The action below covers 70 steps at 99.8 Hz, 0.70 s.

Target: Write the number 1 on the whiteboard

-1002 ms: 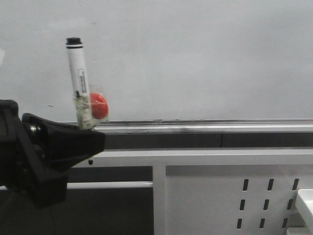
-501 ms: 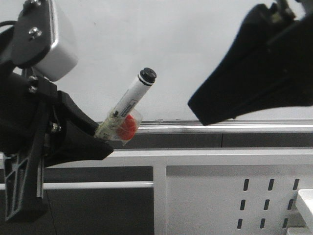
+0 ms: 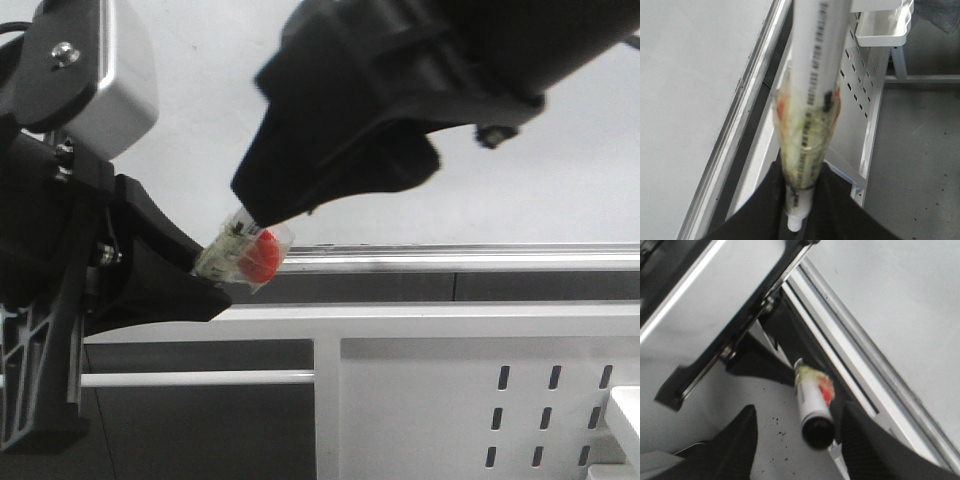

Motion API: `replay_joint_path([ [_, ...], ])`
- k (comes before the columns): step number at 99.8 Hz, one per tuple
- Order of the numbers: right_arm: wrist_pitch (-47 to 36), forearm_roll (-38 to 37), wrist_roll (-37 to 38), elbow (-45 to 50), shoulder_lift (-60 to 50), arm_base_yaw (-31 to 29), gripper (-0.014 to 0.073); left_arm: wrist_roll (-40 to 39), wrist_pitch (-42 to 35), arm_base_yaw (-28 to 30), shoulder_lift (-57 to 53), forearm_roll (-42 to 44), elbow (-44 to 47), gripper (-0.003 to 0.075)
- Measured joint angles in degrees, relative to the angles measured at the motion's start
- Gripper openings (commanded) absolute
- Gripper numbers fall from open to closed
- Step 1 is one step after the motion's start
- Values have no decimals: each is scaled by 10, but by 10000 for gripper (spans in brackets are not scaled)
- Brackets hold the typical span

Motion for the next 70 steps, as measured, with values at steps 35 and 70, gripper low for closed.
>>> replay_joint_path([
  [35, -22, -6, -3, -1, 47, 0, 302, 0, -13, 0, 0, 0, -1, -20],
  [70, -44, -7, -3, -1, 47, 0, -52, 0, -16, 0, 0, 0, -1, -20],
])
